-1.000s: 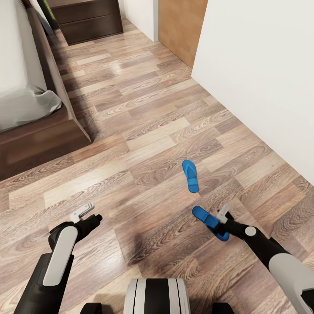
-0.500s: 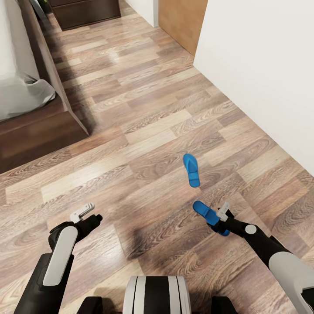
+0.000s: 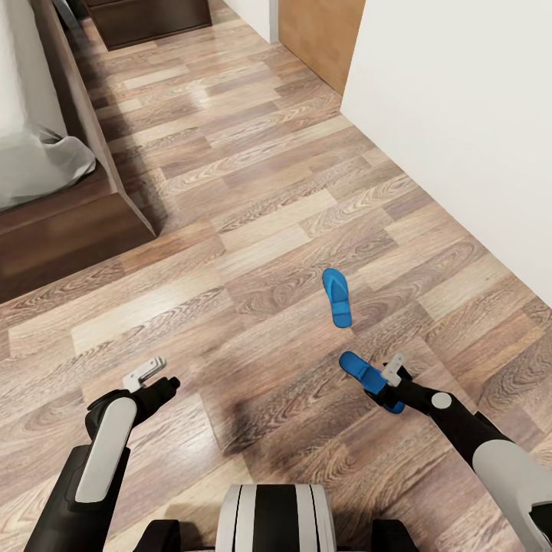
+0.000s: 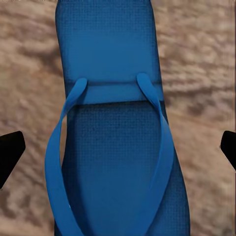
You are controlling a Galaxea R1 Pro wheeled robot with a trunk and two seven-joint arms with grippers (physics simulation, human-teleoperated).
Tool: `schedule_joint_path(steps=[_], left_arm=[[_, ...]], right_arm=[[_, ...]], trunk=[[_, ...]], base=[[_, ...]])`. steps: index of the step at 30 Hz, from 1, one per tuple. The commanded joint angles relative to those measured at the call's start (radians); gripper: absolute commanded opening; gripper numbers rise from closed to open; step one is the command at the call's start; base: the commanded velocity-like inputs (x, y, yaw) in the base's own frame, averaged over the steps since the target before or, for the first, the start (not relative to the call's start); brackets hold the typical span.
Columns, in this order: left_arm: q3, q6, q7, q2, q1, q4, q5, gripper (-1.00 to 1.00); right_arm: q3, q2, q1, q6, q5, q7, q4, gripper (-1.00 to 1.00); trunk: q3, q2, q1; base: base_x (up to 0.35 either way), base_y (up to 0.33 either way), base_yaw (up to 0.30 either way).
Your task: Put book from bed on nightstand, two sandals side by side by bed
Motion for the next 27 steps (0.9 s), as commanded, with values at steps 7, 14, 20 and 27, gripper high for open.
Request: schedule_joint_path(steps=[7, 14, 20, 27], left_arm=[[0.001, 0.002, 0.009, -0.001, -0.001, -0.001, 0.01, 1.0], [0.001, 0.002, 0.009, -0.001, -0.001, -0.001, 0.01, 1.0], [0.001, 0.002, 0.009, -0.001, -0.001, -0.001, 0.01, 1.0], [0.001, 0.002, 0.009, 0.0, -0.001, -0.001, 0.01, 1.0]], right_arm=[[-0.001, -0.006, -0.002, -0.006, 0.01, 0.0, 0.0, 1.0], [-0.001, -0.011, -0.004, -0.006, 0.009, -0.001, 0.0, 1.0], [-0.001, -0.012, -0.004, -0.006, 0.01, -0.001, 0.0, 1.0], [-0.001, -0.014, -0.004, -0.006, 0.011, -0.002, 0.0, -1.0]], trunk=[[-0.012, -0.001, 0.001], [-0.039, -0.003, 0.004], [-0.059, -0.004, 0.007], [-0.059, -0.004, 0.007]], base=[[0.0, 0.0, 0.0], [0.0, 0.0, 0.0], [0.0, 0.0, 0.0], [0.0, 0.0, 0.0]])
